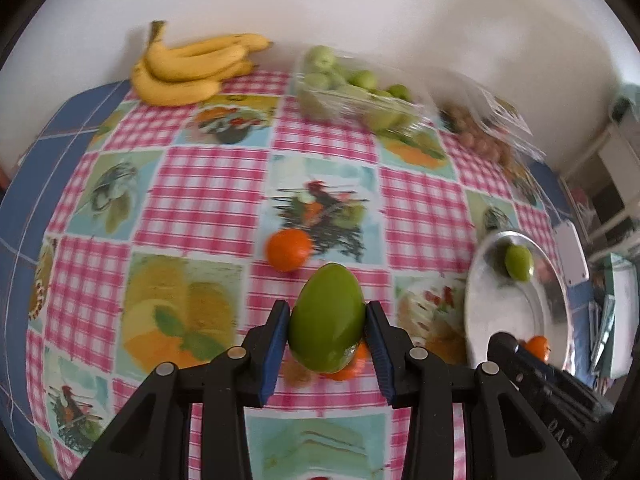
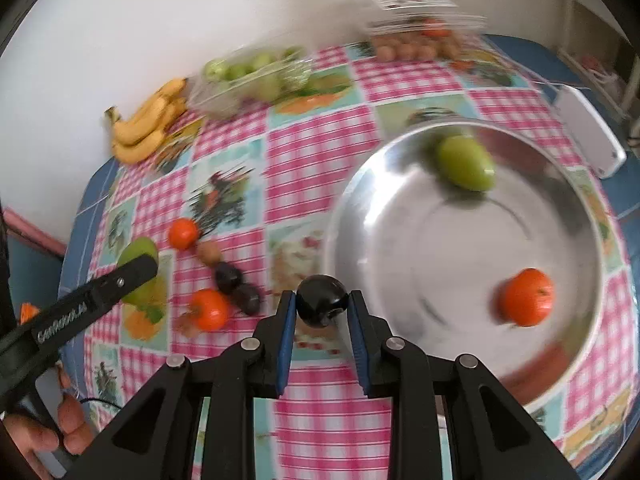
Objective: Organize fruits
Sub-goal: 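Carry both fruits to the steel plate and open the left tool to drop the mango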
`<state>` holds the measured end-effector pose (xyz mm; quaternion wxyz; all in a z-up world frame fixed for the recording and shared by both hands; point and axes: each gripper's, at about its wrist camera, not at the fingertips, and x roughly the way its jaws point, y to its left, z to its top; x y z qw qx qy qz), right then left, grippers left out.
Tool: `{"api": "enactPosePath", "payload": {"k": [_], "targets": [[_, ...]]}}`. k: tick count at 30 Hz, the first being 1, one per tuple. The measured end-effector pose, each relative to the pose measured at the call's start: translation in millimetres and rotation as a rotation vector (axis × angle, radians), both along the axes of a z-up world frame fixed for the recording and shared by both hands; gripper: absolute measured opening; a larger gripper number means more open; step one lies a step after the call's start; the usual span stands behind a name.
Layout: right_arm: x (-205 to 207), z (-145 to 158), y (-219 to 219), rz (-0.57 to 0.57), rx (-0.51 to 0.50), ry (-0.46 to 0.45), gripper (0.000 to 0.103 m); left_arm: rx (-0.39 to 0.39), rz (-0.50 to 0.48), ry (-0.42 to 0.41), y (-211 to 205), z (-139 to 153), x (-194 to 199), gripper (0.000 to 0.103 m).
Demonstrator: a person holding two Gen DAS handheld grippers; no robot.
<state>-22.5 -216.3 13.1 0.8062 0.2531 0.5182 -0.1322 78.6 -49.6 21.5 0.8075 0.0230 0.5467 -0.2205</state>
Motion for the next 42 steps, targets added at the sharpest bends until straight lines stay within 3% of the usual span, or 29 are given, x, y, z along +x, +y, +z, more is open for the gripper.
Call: {"api": "enactPosePath", "payload": {"k": [11, 18, 30, 42], "targets": [[-42, 1, -63, -0.171, 0.005, 0.003, 0.027, 0.02, -0.218, -0.013, -80, 1, -53, 0.041], [-54, -3, -77, -0.199, 0.04, 0.008, 0.027, 0.03, -0.323, -0.031, -115, -2, -77, 0.041], [-57, -17, -78, -0.215, 0.082, 0.051, 0.028, 0.066, -0.353, -0.045, -126, -16, -79, 0.042], [-56, -17, -80, -0.222, 0.081, 0.055, 0.028, 0.064, -0.345, -0.057, -122, -12, -77, 0.045]]}}
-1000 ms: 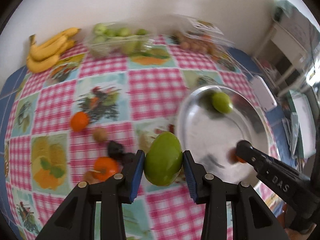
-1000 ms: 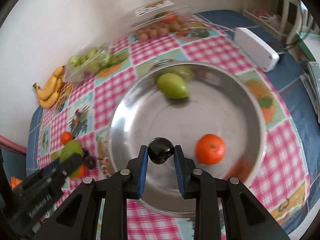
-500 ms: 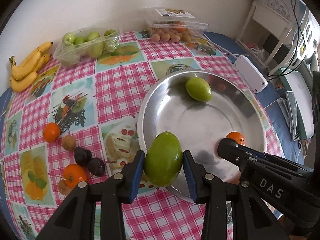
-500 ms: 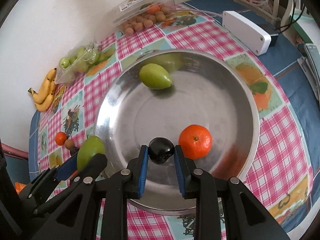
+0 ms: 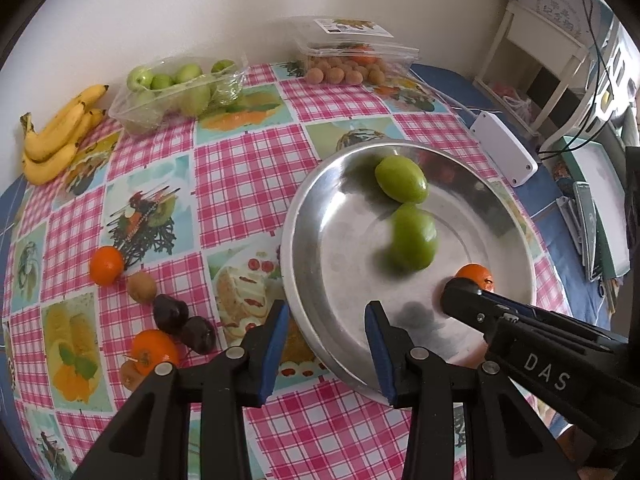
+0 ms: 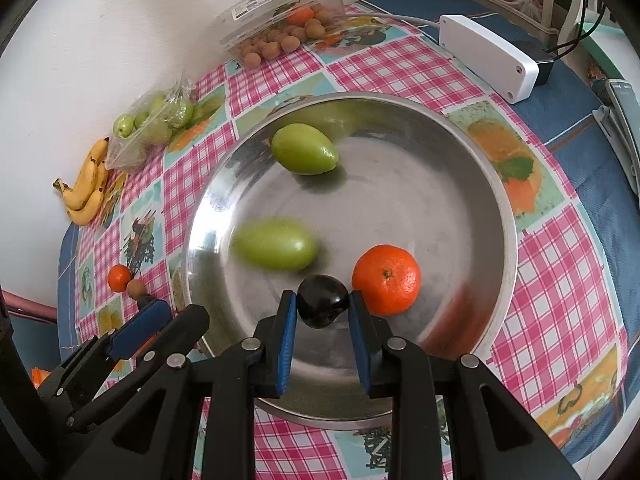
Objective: Organize fruits
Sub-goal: 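Carry both fruits to the steel plate and open the left tool to drop the mango, then lower the black plum into the steel plate and open the right tool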
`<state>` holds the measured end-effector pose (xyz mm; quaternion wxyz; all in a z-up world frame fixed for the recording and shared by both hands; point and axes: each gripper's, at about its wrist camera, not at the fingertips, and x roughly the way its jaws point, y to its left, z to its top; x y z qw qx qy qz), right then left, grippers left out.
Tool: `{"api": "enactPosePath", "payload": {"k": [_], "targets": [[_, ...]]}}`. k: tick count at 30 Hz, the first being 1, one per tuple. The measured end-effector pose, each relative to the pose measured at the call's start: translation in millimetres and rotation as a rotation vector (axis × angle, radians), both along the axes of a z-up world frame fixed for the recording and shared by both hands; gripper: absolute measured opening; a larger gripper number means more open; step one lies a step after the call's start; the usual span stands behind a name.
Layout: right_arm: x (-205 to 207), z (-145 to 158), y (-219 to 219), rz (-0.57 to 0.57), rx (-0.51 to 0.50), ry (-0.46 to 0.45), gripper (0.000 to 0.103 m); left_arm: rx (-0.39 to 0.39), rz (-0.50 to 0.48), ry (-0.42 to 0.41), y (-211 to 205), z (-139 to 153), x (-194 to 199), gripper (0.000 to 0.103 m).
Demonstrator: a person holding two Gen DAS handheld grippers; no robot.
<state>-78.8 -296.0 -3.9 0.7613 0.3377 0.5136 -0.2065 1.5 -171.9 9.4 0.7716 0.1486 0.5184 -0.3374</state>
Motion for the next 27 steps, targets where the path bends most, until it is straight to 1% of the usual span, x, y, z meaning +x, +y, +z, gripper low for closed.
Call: {"api": "enactPosePath", "payload": {"k": [2, 7, 8, 12, 16, 21, 22, 24, 25, 26, 27], "targets": [[0, 1, 0, -0.001, -0.004, 0.001, 0.028, 0.004, 0.011, -0.002, 3, 0, 1, 0.048], [1, 3, 1, 0.004, -0.018, -0.004, 0.028, 0.016, 0.047, 0.002, 12, 0, 7, 0.052], [1, 4, 1, 0.005, -0.021, -0.005, 0.028, 0.019, 0.056, 0.001, 14, 0, 9, 0.054], [2, 5, 1, 0.008, -0.033, -0.002, 0.036, 0.027, 0.108, 0.006, 26, 1, 18, 0.058], [4, 5, 1, 0.012, -0.047, 0.007, 0.037, 0.043, 0.171, 0.005, 38, 0, 28, 0.063], [12, 4, 7, 0.049, -0.087, 0.038, 0.037, 0.06, 0.251, 0.01, 54, -3, 42, 0.075], [13, 4, 9, 0.057, -0.094, 0.042, 0.038, 0.064, 0.264, 0.012, 57, -4, 44, 0.076], [15, 4, 12, 0.071, -0.106, 0.048, 0.043, 0.073, 0.297, 0.018, 64, -6, 49, 0.078], [15, 5, 14, 0.077, -0.111, 0.05, 0.049, 0.08, 0.31, 0.023, 66, -7, 51, 0.078], [17, 5, 16, 0.085, -0.119, 0.052, 0.051, 0.087, 0.322, 0.029, 68, -8, 53, 0.079], [18, 6, 18, 0.093, -0.126, 0.053, 0.051, 0.092, 0.334, 0.035, 71, -10, 56, 0.08]]}}
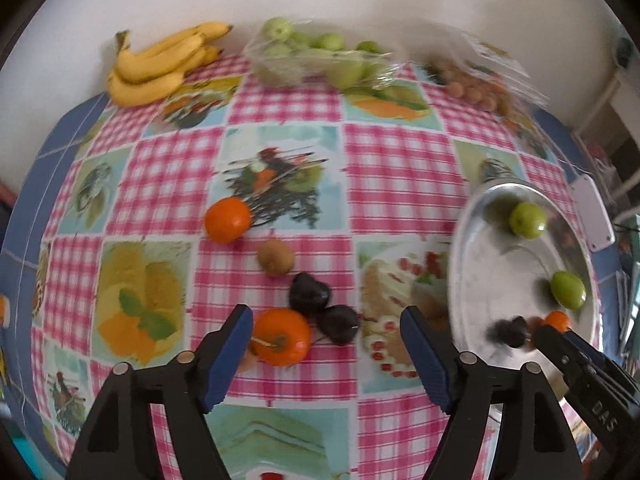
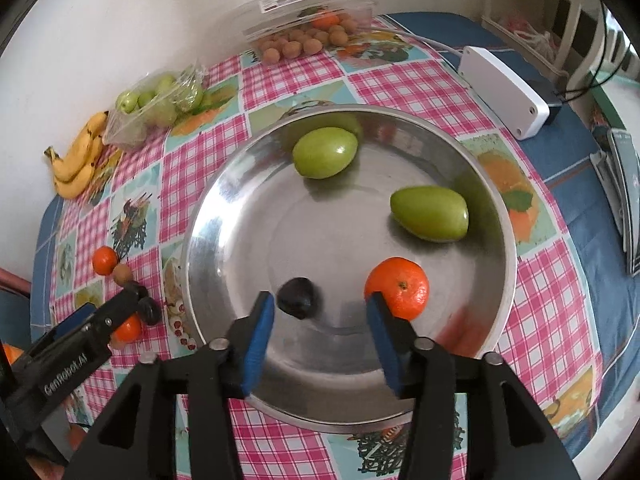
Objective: Organize fruits
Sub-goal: 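Lower the black plum into the steel plate and open the right tool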
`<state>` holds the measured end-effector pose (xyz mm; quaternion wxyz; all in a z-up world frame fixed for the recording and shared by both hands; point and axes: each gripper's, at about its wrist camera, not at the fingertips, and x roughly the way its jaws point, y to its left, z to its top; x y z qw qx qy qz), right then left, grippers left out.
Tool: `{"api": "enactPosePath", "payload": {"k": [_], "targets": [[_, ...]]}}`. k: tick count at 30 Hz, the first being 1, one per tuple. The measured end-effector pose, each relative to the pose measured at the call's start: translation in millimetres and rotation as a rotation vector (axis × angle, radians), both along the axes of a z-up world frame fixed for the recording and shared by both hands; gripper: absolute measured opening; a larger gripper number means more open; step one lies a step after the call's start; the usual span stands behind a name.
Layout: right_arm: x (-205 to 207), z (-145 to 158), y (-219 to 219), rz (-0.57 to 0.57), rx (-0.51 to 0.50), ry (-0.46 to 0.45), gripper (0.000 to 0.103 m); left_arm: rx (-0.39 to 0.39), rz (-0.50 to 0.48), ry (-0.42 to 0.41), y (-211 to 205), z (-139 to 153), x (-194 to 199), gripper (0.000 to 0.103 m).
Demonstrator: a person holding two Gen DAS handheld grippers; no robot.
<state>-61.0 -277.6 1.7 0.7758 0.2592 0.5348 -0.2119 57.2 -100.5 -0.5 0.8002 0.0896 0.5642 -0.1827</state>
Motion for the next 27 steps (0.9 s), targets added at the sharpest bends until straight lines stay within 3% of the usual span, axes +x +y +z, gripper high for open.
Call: {"api": "enactPosePath", "payload": {"k": [14, 15, 17, 19, 27], "targets": [[4.8, -3.1, 6.3, 0.024, -0.022, 0.026, 0.056, 0.006, 0.03, 0.0, 8.3, -1.6, 4.4, 0.086], [4.7, -3.2, 6.2, 0.023, -0.025, 0.027, 0.056, 0.009, 0.029, -0.003, 8.2, -1.7, 4.2, 0.094], [4.6, -2.7, 6.4, 0.02, -0.033, 0.024, 0.072, 0.022, 0.03, -0.016, 8.1, -2.2, 4.0, 0.103], [4.1, -1.5, 5.8, 0.016, -0.048, 0.019, 0.079, 0.032, 0.03, -0.029, 7.8, -2.2, 3.8, 0.103], [2.0, -4.0, 3.0, 0.0, -0.05, 0.019, 0.083, 0.041, 0.036, -0.037, 8.9, -3.9, 4.9, 0.103]]}}
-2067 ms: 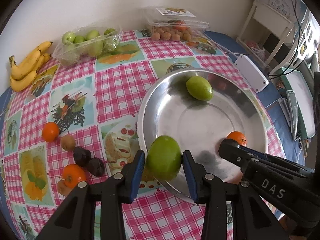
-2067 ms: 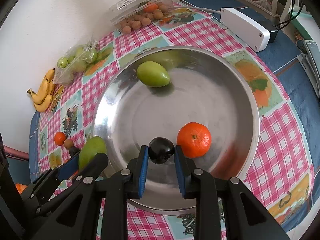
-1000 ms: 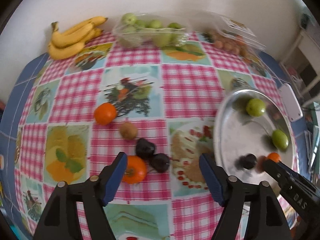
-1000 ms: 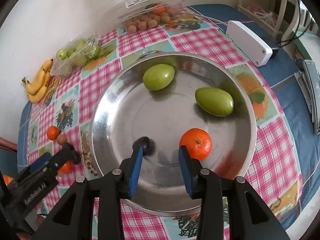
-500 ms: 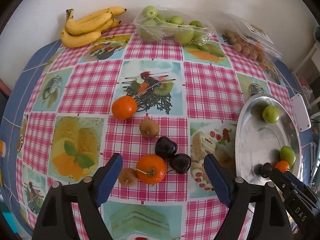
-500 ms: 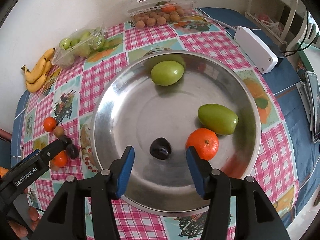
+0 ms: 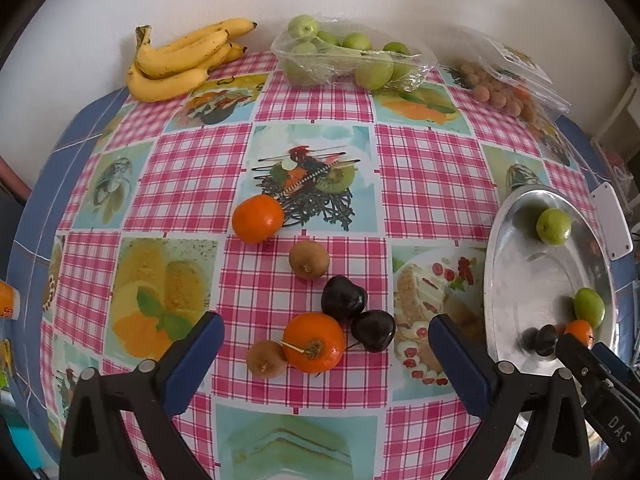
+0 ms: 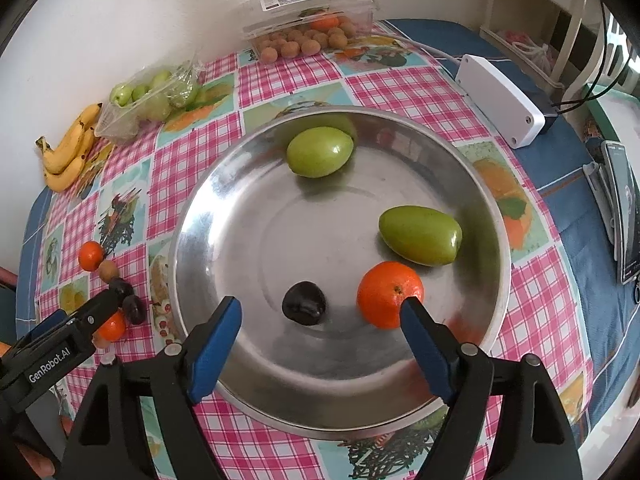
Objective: Organize fruits
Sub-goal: 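Lower the black plum into the steel plate and open the right tool, then move both open tools away from the plate toward the loose fruit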
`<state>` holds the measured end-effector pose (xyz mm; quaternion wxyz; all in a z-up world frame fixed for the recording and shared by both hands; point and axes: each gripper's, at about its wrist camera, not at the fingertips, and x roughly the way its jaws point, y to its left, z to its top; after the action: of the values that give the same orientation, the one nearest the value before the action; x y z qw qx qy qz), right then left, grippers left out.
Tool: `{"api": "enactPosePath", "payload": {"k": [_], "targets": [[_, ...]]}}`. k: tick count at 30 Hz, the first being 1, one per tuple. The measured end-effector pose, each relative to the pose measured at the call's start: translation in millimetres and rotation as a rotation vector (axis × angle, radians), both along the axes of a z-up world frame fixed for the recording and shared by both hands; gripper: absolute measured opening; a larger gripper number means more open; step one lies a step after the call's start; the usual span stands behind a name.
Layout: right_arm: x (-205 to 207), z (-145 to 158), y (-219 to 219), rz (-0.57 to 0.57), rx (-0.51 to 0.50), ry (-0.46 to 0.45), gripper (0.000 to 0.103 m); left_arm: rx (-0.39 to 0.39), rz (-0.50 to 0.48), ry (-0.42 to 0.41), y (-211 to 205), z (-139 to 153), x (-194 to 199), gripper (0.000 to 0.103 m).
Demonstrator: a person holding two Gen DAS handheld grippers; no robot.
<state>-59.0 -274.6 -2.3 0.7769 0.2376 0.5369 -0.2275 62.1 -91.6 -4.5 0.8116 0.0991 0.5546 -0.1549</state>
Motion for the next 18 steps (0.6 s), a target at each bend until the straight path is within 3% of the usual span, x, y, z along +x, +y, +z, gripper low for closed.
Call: {"api": "enactPosePath", "payload": {"k": [2, 18], "targets": [[0.1, -0.3, 0.7, -0.001, -0.003, -0.001, 0.103, 0.004, 0.003, 0.002, 0.3, -0.7, 0.3, 0.103], [-1.2, -1.3, -1.6, -0.014, -0.002, 0.009, 0.103, 0.02, 0.002, -0.005, 0.7, -1.3, -0.7, 0.103]]}}
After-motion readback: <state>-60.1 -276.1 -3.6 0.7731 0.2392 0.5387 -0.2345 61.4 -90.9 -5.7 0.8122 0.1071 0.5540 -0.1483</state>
